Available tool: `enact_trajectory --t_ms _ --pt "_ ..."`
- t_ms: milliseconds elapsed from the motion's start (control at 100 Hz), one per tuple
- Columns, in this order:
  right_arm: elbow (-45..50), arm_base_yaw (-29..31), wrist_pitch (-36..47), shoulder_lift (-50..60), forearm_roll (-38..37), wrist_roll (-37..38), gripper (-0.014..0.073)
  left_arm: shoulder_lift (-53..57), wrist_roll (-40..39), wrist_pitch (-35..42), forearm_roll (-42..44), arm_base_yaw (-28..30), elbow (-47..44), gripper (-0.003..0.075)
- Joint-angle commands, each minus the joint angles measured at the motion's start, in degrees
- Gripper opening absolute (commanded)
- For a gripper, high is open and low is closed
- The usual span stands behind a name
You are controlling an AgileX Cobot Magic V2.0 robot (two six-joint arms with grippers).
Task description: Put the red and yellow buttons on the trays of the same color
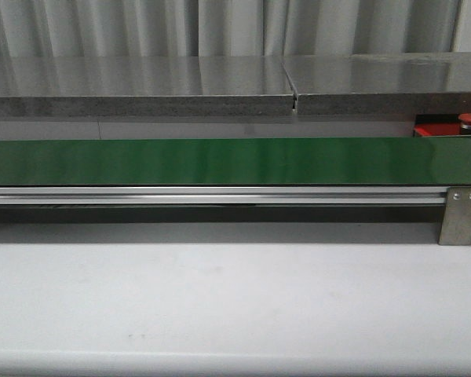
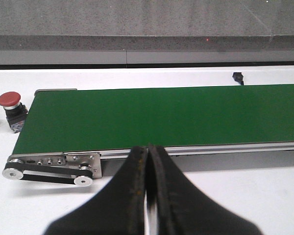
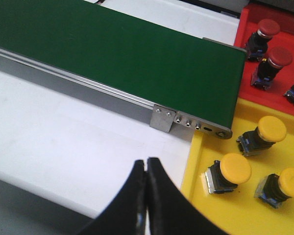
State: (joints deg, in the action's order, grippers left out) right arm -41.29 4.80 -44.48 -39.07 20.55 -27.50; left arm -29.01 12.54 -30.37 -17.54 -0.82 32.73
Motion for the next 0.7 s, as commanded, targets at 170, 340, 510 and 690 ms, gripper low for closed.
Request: enact_trajectory --t_ms 170,340,510,690 --pt "-1.51 -0.13 2.96 0.31 1.25 -0.14 -0.0118 -0.22 -0.07 2.29 -1.19 -0.39 1.52 0.0076" --pt "-1.51 -0.13 2.96 0.31 1.25 -0.14 -0.0118 -0.22 -0.07 1.96 -1.19 -0.39 1.52 0.0414" --pt "-1.51 -0.13 2.96 0.31 1.25 -0.14 -0.0118 -0.22 -0.07 1.96 -1.19 -0.39 1.52 0.0633" --pt "-1.51 -0.13 2.96 0.31 1.25 -0.14 -0.0118 -0.63 -0.31 3.66 -1.09 -0.18 2.01 0.0616"
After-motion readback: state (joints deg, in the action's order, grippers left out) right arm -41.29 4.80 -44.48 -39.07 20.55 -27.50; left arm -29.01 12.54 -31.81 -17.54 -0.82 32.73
